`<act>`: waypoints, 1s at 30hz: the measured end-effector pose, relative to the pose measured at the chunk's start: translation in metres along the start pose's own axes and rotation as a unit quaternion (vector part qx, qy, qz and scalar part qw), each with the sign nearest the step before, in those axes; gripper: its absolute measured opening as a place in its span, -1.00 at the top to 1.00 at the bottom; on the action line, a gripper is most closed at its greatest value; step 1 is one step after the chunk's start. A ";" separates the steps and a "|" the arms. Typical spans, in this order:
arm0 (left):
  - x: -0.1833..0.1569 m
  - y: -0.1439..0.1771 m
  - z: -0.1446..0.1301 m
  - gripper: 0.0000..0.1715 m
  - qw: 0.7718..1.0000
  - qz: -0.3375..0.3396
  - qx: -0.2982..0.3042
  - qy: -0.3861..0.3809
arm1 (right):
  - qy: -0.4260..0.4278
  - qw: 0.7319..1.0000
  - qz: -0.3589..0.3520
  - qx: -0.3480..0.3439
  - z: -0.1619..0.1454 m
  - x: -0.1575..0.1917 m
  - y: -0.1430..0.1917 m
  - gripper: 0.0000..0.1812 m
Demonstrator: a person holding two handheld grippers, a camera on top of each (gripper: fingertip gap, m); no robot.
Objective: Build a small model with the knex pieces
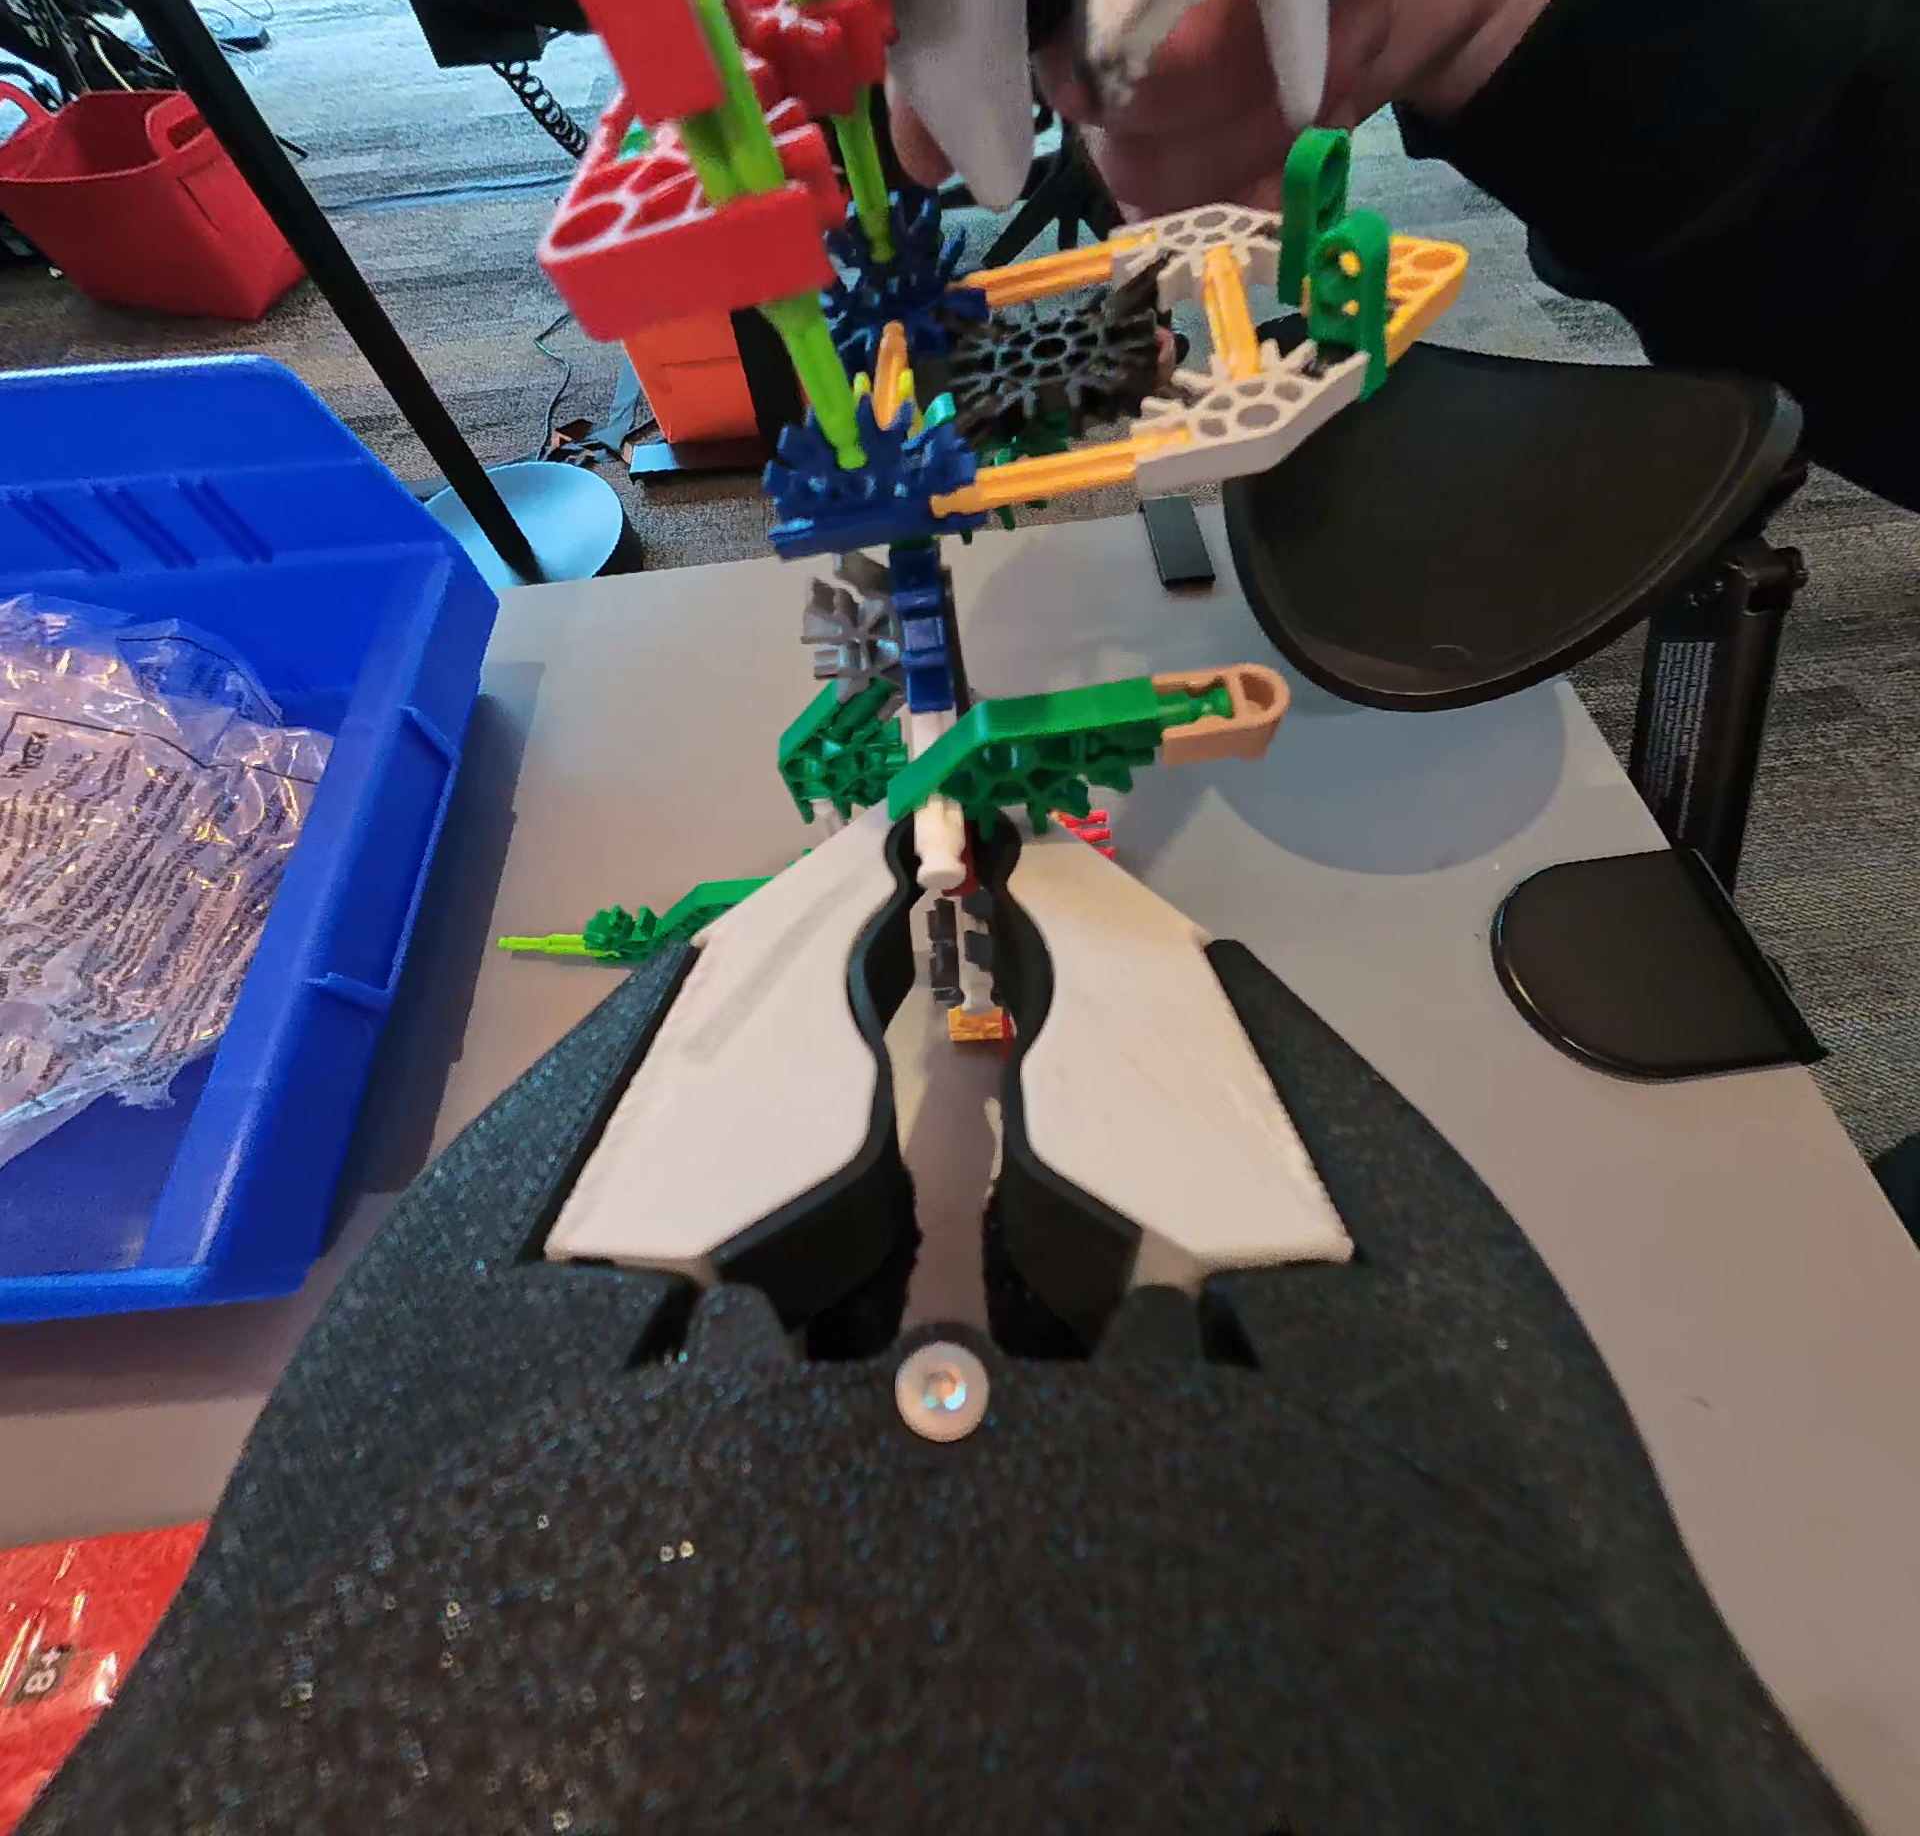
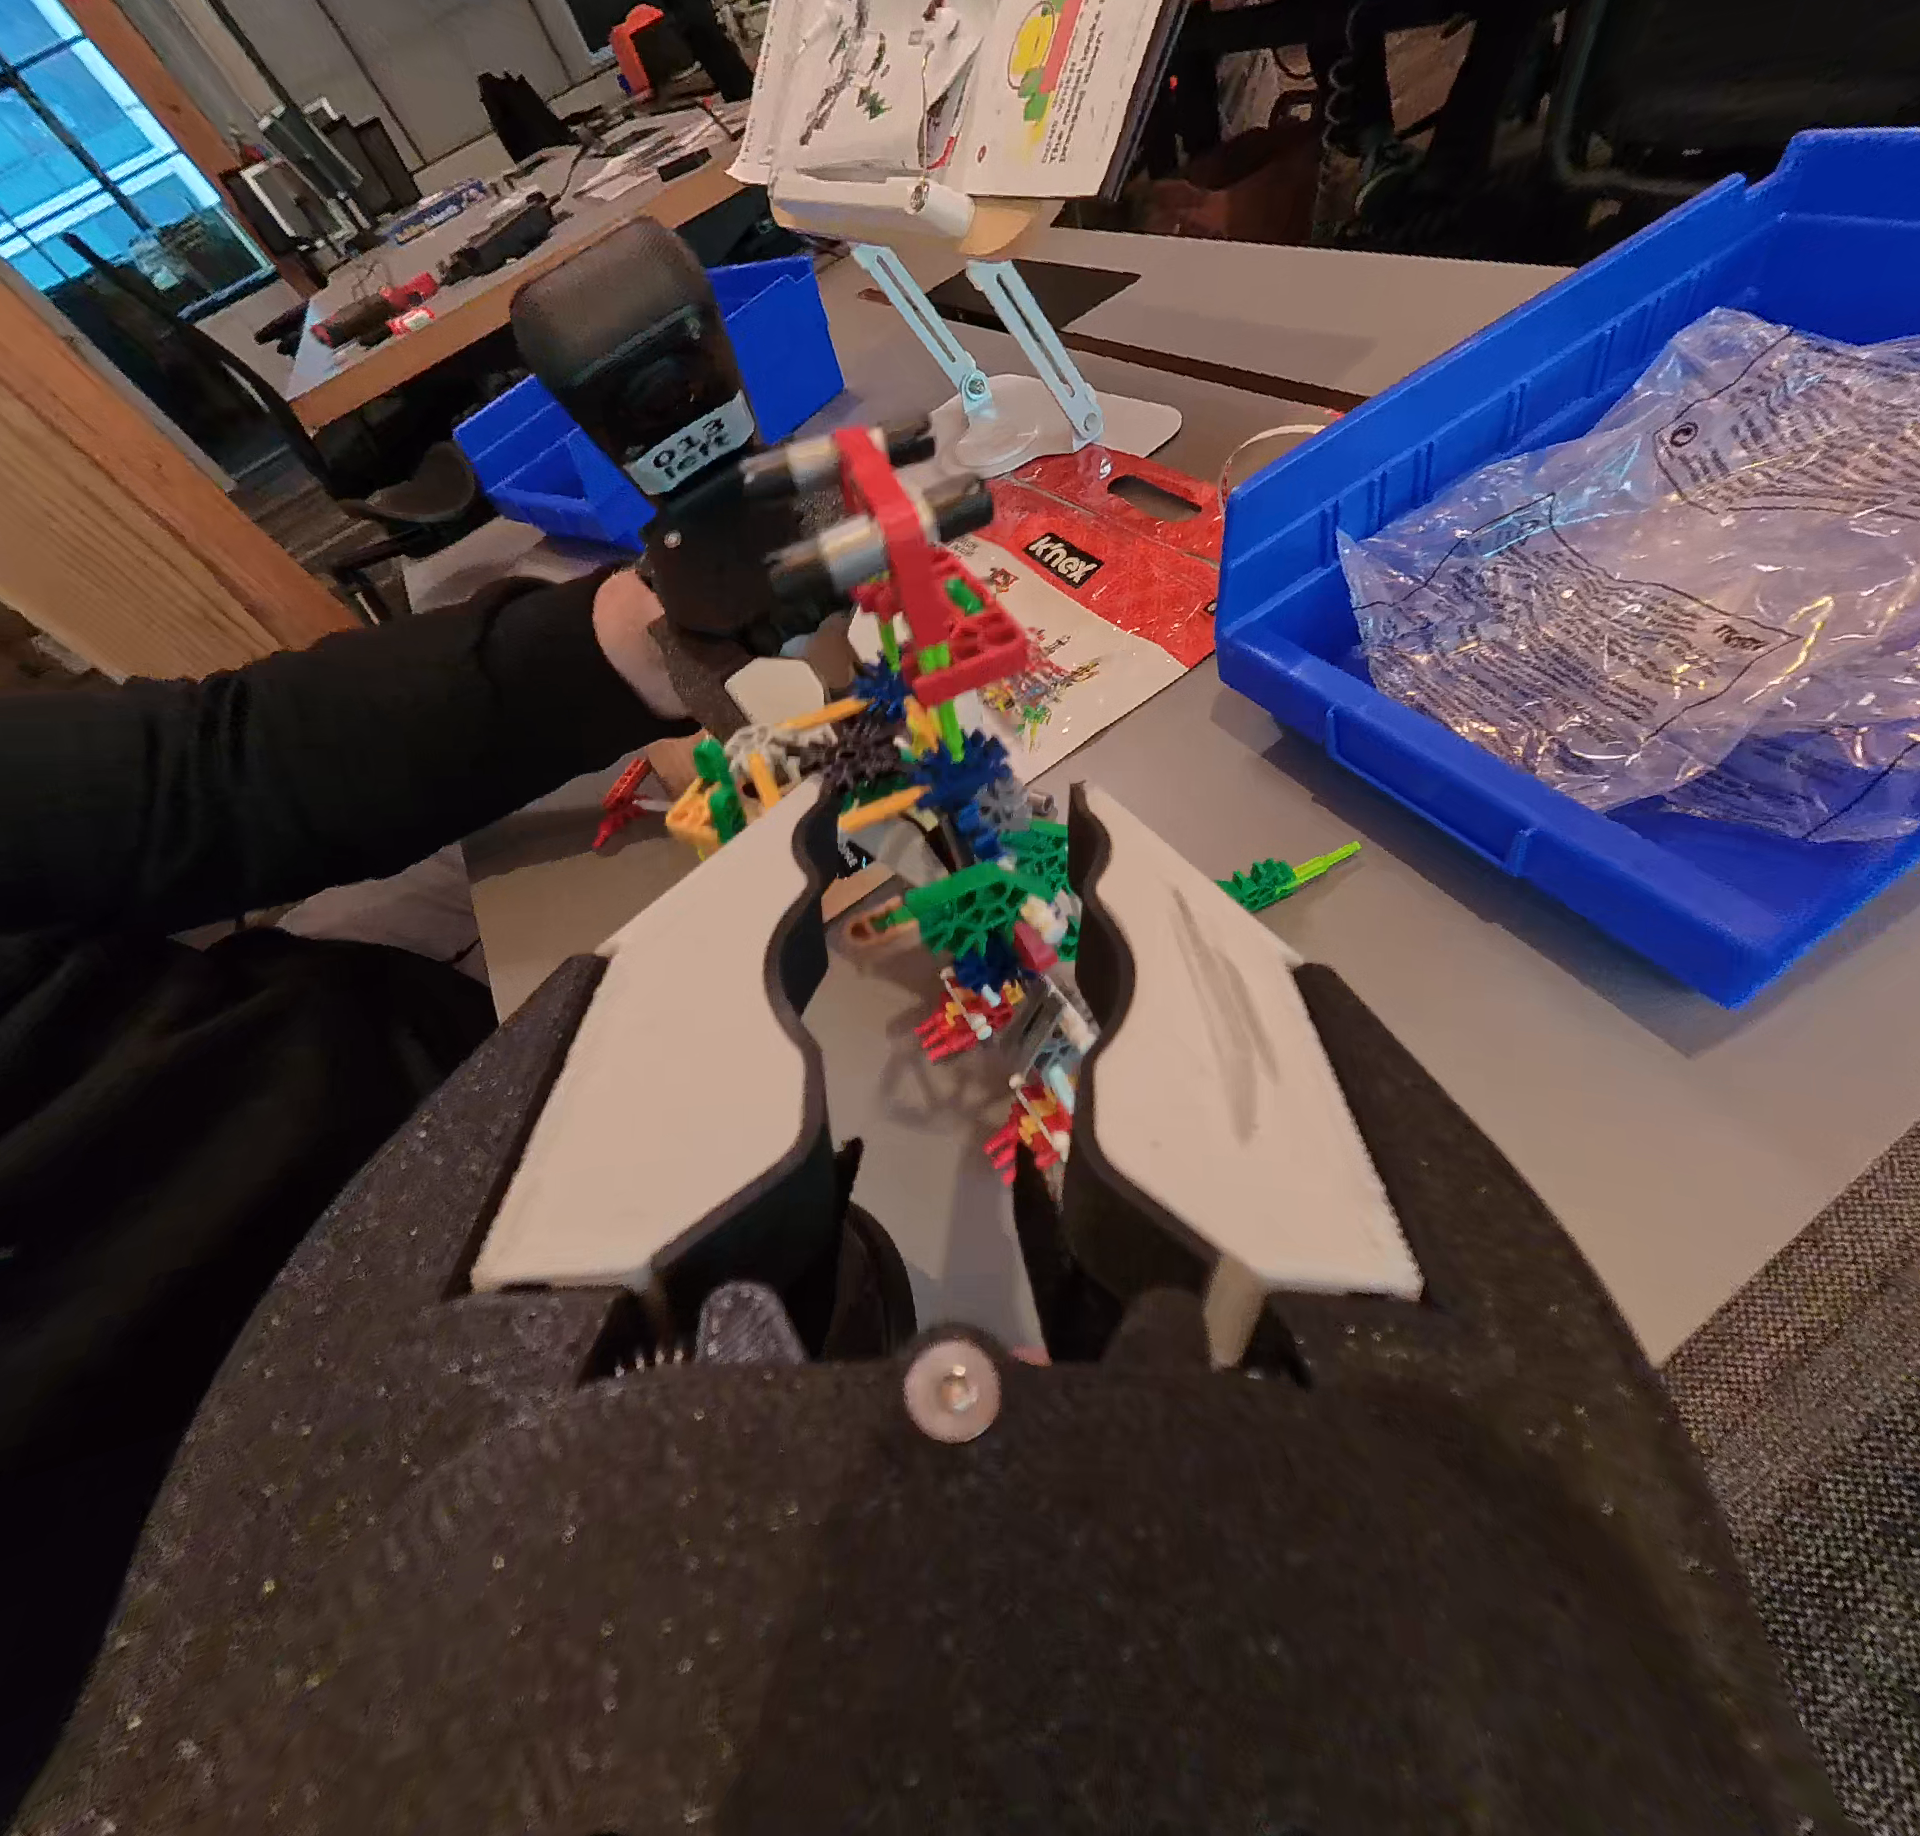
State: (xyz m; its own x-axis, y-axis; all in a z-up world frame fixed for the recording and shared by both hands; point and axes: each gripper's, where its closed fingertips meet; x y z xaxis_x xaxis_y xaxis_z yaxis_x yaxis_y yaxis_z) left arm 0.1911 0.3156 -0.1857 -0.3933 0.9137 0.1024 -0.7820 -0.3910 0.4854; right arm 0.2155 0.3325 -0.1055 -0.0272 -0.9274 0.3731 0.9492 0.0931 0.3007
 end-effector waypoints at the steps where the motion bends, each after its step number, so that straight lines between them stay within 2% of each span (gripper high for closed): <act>1: 0.001 0.000 0.000 0.93 1.000 0.003 0.000 -0.001 | 0.004 1.000 0.004 0.003 -0.004 0.000 0.002 0.53; 8: 0.000 -0.004 -0.002 0.93 1.000 0.010 0.003 -0.011 | 0.039 0.997 0.014 0.060 -0.034 0.003 -0.011 0.45; 14: 0.003 -0.004 -0.001 0.86 1.000 0.021 0.006 -0.010 | 0.031 0.998 0.007 0.058 -0.034 -0.002 -0.014 0.50; 23: 0.006 -0.003 -0.001 0.89 0.999 0.038 0.012 -0.032 | 0.035 0.998 0.002 0.061 -0.035 0.000 -0.013 0.50; 30: 0.009 -0.002 -0.006 0.78 0.999 0.044 0.014 -0.026 | 0.032 0.998 0.002 0.055 -0.034 0.001 -0.012 0.48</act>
State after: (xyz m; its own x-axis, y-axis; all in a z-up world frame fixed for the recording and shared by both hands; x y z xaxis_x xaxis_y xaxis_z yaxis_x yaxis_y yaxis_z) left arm 0.1868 0.3237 -0.1908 -0.4343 0.8804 0.1907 -0.7314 -0.4682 0.4958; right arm 0.2145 0.3184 -0.1391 0.0005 -0.9478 0.3189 0.9089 0.1334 0.3950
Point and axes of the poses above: each gripper's, where its closed fingertips meet, y back along the fingers, z out of its top, x = y × z across the jaws, and after that the axes turned 4 degrees about -y, right-handed
